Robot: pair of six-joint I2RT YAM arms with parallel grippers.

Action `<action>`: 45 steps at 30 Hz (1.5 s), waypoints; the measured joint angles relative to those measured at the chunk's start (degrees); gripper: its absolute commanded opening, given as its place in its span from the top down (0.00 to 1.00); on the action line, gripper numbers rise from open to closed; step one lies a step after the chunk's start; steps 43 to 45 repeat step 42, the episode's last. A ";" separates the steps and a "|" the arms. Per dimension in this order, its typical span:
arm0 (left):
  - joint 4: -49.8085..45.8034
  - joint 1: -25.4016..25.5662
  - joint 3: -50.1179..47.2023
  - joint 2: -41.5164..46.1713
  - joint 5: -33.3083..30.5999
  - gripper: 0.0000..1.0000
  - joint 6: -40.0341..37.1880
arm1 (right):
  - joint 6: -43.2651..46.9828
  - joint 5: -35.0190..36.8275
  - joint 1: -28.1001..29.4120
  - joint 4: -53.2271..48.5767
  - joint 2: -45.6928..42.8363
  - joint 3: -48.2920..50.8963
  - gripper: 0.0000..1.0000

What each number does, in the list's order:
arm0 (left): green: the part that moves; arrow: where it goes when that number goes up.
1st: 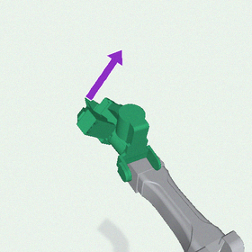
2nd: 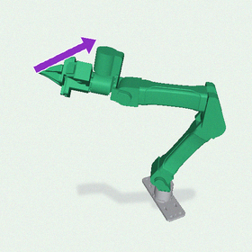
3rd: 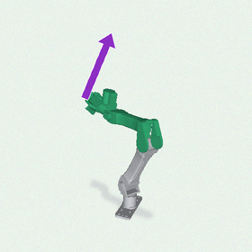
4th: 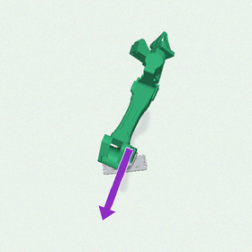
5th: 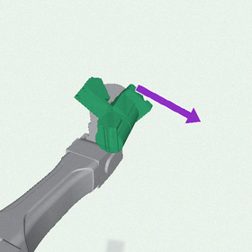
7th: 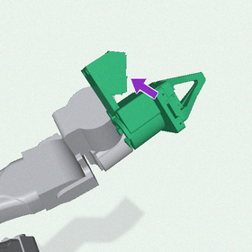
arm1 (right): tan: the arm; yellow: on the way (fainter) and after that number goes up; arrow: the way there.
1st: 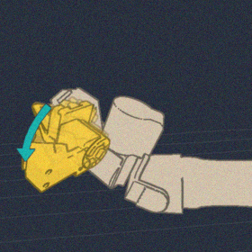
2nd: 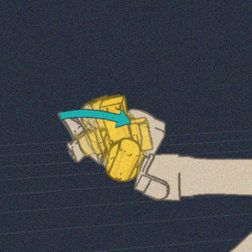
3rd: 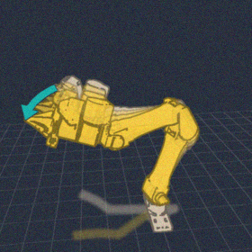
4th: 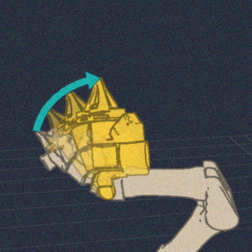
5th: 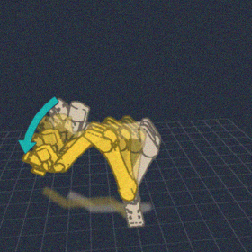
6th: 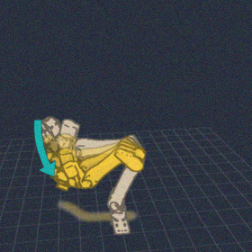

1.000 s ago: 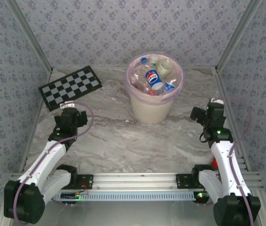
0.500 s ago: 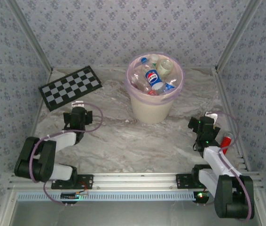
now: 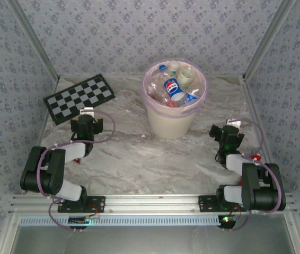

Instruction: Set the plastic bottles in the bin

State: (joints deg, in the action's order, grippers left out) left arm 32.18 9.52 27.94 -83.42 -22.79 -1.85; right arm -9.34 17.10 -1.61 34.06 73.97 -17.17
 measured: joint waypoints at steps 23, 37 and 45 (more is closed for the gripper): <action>13.05 -9.42 -4.81 -4.72 13.16 0.01 3.48 | 7.54 -2.54 1.92 15.41 13.20 -2.82 0.00; 13.05 -9.42 -4.81 -4.72 13.18 0.01 3.50 | 7.74 -2.51 1.92 15.26 13.20 -2.91 0.00; 13.05 -9.42 -4.81 -4.72 13.18 0.01 3.63 | 7.74 -2.51 1.92 15.21 13.20 -2.93 0.00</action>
